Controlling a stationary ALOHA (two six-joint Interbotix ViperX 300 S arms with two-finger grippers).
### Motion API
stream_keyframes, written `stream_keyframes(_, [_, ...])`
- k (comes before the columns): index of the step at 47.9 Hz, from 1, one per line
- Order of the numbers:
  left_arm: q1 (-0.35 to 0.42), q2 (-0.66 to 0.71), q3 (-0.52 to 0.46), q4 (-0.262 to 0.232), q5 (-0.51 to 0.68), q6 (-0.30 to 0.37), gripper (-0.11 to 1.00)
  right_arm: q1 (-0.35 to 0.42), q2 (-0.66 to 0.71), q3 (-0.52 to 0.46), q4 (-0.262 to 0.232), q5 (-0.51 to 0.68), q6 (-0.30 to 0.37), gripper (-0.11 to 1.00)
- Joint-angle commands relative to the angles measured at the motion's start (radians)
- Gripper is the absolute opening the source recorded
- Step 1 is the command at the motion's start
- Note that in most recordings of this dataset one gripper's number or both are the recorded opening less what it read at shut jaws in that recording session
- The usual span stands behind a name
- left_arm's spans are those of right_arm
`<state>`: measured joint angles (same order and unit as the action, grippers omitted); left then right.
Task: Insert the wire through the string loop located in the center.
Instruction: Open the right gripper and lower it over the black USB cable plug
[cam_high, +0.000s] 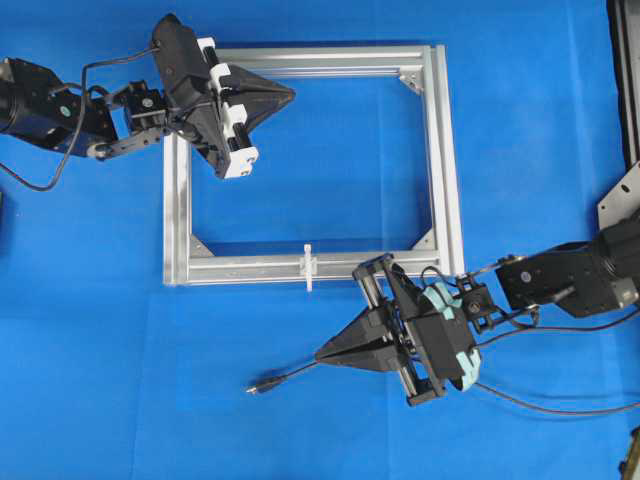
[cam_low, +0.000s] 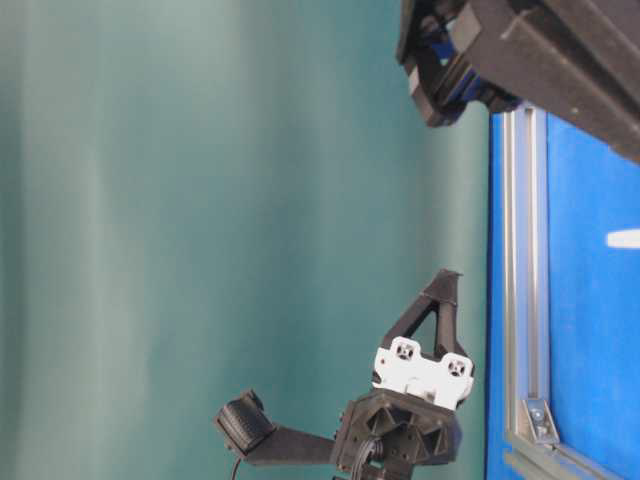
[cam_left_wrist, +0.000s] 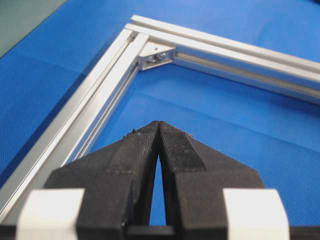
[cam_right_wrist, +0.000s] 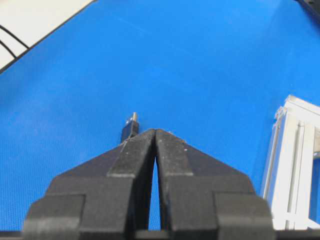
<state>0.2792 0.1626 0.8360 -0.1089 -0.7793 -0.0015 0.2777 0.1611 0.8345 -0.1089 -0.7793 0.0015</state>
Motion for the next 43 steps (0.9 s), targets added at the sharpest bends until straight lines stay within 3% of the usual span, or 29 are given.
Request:
stream_keyframes(1, [-0.003,-0.044,-0.006,0.020,-0.002,-0.006,0.00,0.009,-0.035,-0.015,0.002,-0.005,0.008,0.00])
stream_keyframes(7, [-0.005,-0.049,0.000,0.020,-0.002,-0.008,0.00,0.012,-0.049,-0.020,0.002,0.052,0.012,-0.05])
stream_keyframes(21, [-0.014,-0.051,0.006,0.023,-0.009,-0.008,0.00,0.023,-0.069,-0.020,0.000,0.087,0.077,-0.05])
stream_keyframes(25, [-0.014,-0.051,0.006,0.023,-0.012,-0.006,0.00,0.026,-0.069,-0.020,0.000,0.087,0.084,0.00])
stream_keyframes(32, [-0.014,-0.051,0.006,0.023,-0.014,-0.006,0.00,0.031,-0.069,-0.020,0.006,0.086,0.106,0.27])
stream_keyframes(41, [-0.014,-0.051,0.006,0.023,-0.014,-0.006,0.00,0.031,-0.063,-0.028,0.014,0.089,0.124,0.83])
stream_keyframes(43, [-0.014,-0.051,0.008,0.023,-0.014,-0.006,0.00,0.031,-0.061,-0.031,0.014,0.089,0.126,0.83])
